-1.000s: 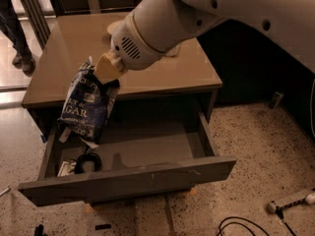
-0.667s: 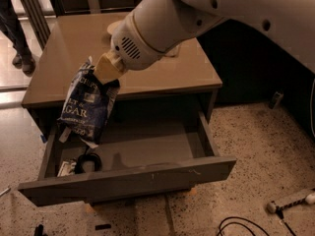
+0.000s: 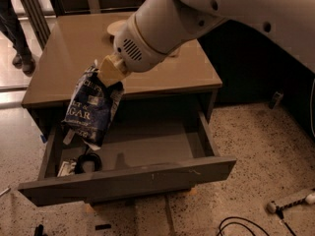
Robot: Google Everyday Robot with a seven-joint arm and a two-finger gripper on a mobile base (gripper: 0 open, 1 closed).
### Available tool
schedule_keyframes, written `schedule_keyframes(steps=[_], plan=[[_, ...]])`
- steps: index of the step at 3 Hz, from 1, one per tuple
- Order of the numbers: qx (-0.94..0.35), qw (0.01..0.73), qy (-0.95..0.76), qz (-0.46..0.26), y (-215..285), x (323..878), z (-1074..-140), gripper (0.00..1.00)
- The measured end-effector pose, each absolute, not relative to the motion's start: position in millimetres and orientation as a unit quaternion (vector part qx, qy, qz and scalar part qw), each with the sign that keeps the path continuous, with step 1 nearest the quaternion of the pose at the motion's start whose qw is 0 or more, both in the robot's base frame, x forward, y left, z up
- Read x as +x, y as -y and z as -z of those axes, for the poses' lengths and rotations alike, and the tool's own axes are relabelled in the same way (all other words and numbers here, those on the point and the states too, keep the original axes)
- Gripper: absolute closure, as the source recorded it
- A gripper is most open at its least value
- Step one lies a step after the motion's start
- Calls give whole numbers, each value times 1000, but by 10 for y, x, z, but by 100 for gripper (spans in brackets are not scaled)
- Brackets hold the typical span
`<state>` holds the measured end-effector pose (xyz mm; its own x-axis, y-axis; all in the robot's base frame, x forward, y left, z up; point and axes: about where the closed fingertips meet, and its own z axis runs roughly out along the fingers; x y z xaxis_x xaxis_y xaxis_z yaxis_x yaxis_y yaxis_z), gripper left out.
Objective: Place blue chip bag into top drawer
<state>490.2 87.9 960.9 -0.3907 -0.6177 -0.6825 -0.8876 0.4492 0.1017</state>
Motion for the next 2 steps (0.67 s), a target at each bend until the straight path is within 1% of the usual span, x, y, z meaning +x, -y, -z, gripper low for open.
schedule_keyframes(steps=[1,2], plan=[[-452,295,-807,-240,-760,4796,-9326,100],[-438,297,-811,-248,-608,4771,-8800,100]])
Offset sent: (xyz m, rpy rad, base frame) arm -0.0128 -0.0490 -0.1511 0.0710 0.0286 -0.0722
